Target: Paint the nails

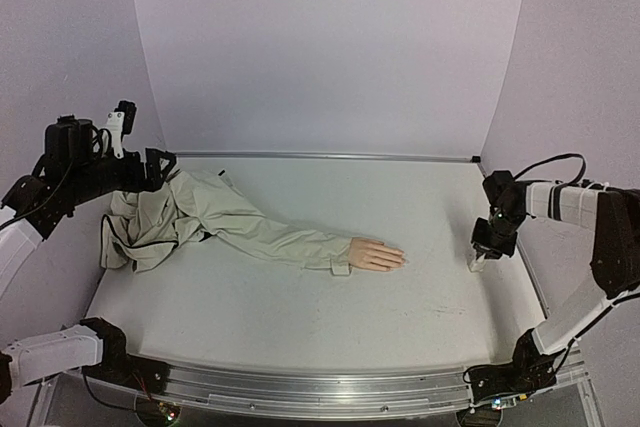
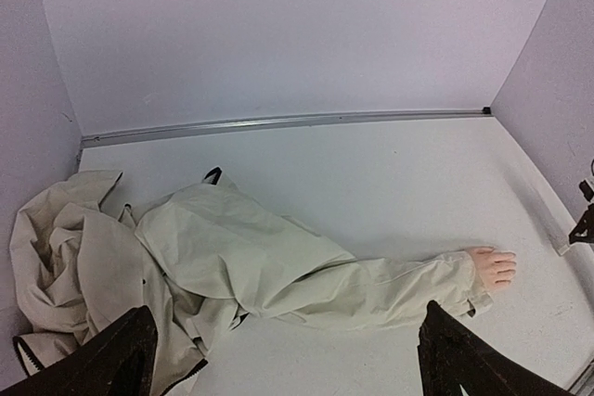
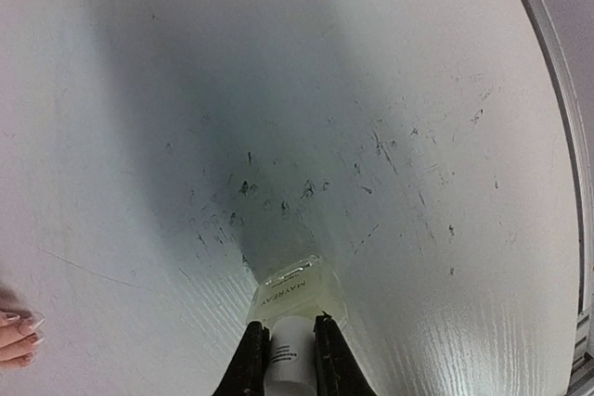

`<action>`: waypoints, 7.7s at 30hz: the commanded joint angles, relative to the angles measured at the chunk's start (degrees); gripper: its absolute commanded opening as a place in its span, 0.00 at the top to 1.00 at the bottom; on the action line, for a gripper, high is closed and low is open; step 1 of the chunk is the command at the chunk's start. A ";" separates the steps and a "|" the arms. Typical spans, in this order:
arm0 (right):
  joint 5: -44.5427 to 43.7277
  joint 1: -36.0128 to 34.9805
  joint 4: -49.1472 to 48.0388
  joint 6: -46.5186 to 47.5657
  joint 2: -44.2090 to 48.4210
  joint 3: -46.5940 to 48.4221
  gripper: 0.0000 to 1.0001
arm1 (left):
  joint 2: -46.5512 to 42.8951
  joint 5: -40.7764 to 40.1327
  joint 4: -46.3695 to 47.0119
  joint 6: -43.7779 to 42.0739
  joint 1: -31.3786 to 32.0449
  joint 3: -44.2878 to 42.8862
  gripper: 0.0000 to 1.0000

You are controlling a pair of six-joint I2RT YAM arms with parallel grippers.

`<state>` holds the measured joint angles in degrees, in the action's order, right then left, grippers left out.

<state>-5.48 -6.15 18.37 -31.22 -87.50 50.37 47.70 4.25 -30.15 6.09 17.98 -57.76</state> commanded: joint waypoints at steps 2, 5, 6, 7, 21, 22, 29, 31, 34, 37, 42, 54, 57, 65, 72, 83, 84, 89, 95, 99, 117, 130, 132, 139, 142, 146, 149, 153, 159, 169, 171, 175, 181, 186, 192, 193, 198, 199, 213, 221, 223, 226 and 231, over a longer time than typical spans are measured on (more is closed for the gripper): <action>2.30 -0.26 -1.07 3.05 8.02 2.67 1.00 | -1.99 -4.78 1.18 1.26 0.06 -1.51 0.01; 3.19 -0.26 -4.06 1.63 12.98 2.45 1.00 | -0.48 0.77 2.90 1.19 0.05 -0.55 0.01; 3.08 -0.26 -4.31 1.15 14.38 2.27 1.00 | 0.49 2.57 3.38 1.21 0.04 -0.52 0.01; 2.25 -0.26 -4.46 0.19 15.76 2.01 1.00 | 1.72 4.86 3.73 1.32 0.06 -0.64 0.01; 19.57 -0.68 -16.88 1.27 21.77 -1.30 1.00 | 25.83 33.00 6.68 13.47 3.78 -13.09 0.01; 21.65 -1.29 -19.12 0.61 21.43 -1.75 1.00 | 26.40 30.94 6.75 12.39 5.67 -13.85 0.01; 25.60 -12.03 -26.91 -5.73 17.93 -1.37 1.00 | 26.90 17.36 17.52 -6.59 20.63 -10.90 0.01; 26.47 -15.80 -27.58 -6.37 14.83 0.59 1.00 | 26.69 16.93 21.72 -12.99 23.95 -7.95 0.01; 25.62 -22.30 -28.04 -7.48 10.94 4.20 1.00 | 27.38 14.26 23.33 -20.59 27.09 -5.52 0.01; 25.75 -28.46 -30.70 -9.51 7.31 7.27 1.00 | 27.12 10.25 24.11 -25.88 29.34 -2.77 0.01; 26.55 -37.18 -35.32 -12.61 0.19 13.48 1.00 | 25.36 5.06 28.90 -29.33 31.03 2.94 0.02; 28.56 -46.47 -37.84 -14.58 -12.15 29.13 1.00 | 23.20 -2.17 31.94 -33.34 32.38 6.68 0.16; 28.12 -46.84 -38.12 -15.45 -12.51 29.63 1.00 | 23.01 -2.52 32.08 -34.26 32.50 6.78 0.26; 23.78 -47.05 -38.06 -16.54 -9.27 27.45 1.00 | 22.73 -6.35 32.04 -38.00 33.35 7.56 0.29; 24.58 -47.19 -37.98 -16.72 -9.41 27.50 1.00 | 22.76 -4.85 32.00 -38.96 33.44 7.59 0.39; 25.09 -47.68 -37.97 -17.02 -10.18 28.92 1.00 | 23.64 -5.15 31.70 -40.75 34.29 7.67 0.48; 25.15 -47.78 -37.97 -17.03 -10.29 29.01 1.00 | 23.78 -5.13 31.68 -40.72 34.39 7.61 0.48; 25.02 -48.06 -37.97 -17.10 -10.41 29.37 1.00 | 24.31 -5.37 31.16 -41.35 34.74 7.32 0.57; 24.53 -48.25 -37.97 -17.21 -10.16 29.37 1.00 | 24.94 -6.80 30.50 -42.83 35.35 7.23 0.54; 24.08 -48.25 -37.97 -17.21 -9.73 29.17 1.00 | 25.10 -7.23 30.50 -43.35 35.52 7.15 0.52; 23.79 -48.25 -37.97 -17.06 -9.44 28.91 1.00 | 25.40 -7.23 28.07 -44.07 36.25 6.51 0.86; 48.45 -48.27 -35.16 29.35 -2.82 25.26 1.00 | 20.32 49.03 20.24 -30.06 31.23 2.38 1.00; 50.46 -47.87 -33.25 33.14 -2.00 24.70 1.00 | 22.17 59.67 20.18 -25.79 28.73 -0.43 1.00; 42.17 -46.01 -28.13 30.73 -1.44 28.58 0.97 | 22.15 46.92 20.54 -24.43 27.68 -0.62 1.00; 35.49 -45.97 -29.32 26.46 -0.68 29.01 0.44 | 20.73 30.72 22.17 -24.73 28.60 0.48 1.00; 28.21 -45.97 -30.03 20.96 -0.65 30.20 0.12 | 19.77 10.83 25.86 -25.74 29.69 2.41 1.00; 21.22 -45.97 -32.90 14.51 -0.88 29.80 0.02 | 20.05 -0.58 27.42 -26.95 30.74 3.13 1.00; 14.40 -45.97 -35.78 0.13 -3.27 30.58 0.02 | 20.91 -11.34 29.01 -26.83 31.65 3.12 1.00; 16.52 -47.62 -44.62 -14.56 -10.35 32.92 0.13 | 21.80 -15.95 29.88 -25.28 32.27 3.02 1.00; 7.82 -50.32 -47.10 -21.58 -16.77 38.00 0.50 | 21.69 -18.40 29.96 -24.02 32.47 2.83 1.00; 7.76 -50.63 -47.65 -21.94 -17.69 38.64 0.53 | 21.60 -18.29 29.89 -23.73 32.47 2.78 1.00; 7.69 -51.09 -48.00 -21.91 -19.34 40.15 0.53 | 21.54 -17.71 29.89 -23.27 32.47 2.81 1.00; 7.73 -51.49 -48.80 -21.60 -20.37 40.75 0.71 | 21.34 -17.22 29.89 -22.70 32.55 2.91 1.00; 10.99 -51.50 -50.68 -20.53 -19.78 38.87 0.86 | 20.80 -15.76 29.89 -20.95 32.56 3.07 1.00; 16.13 -50.47 -55.15 -6.33 -13.23 31.98 1.00 | 17.68 5.94 29.89 -21.50 32.39 4.66 1.00; 19.10 -49.80 -55.81 -2.09 -11.75 30.82 1.00 | 17.13 11.91 29.89 -21.56 32.20 4.88 1.00; 57.98 -45.88 -56.97 18.70 -5.12 24.68 1.00 | 18.33 47.68 29.94 -19.04 28.54 3.96 1.00; 66.97 -45.00 -56.85 19.71 -4.94 24.57 1.00 | 19.32 56.54 29.91 -18.35 27.10 3.06 1.00; 58.85 -41.90 -52.99 20.53 -1.75 22.90 0.92 | 20.50 38.99 31.47 -14.56 25.09 1.89 1.00; 30.04 -41.36 -51.98 7.50 -2.10 25.00 0.27 | 16.94 -7.98 31.79 -25.60 29.65 5.26 1.00; 28.25 -41.45 -52.30 2.25 -3.76 26.77 0.22 | 17.41 -13.34 32.06 -26.84 30.55 5.09 1.00; 22.97 -44.58 -52.67 -3.75 -7.75 30.62 0.20 | 18.14 -17.38 32.21 -25.82 30.80 4.56 1.00; 10.13 -48.99 -47.28 -11.90 -13.24 38.48 0.31 | 18.22 -19.57 32.26 -24.35 30.98 4.35 1.00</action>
<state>16.71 -51.92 -30.35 -32.80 -97.82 82.43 66.17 -8.32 -1.41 -18.17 48.66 -52.66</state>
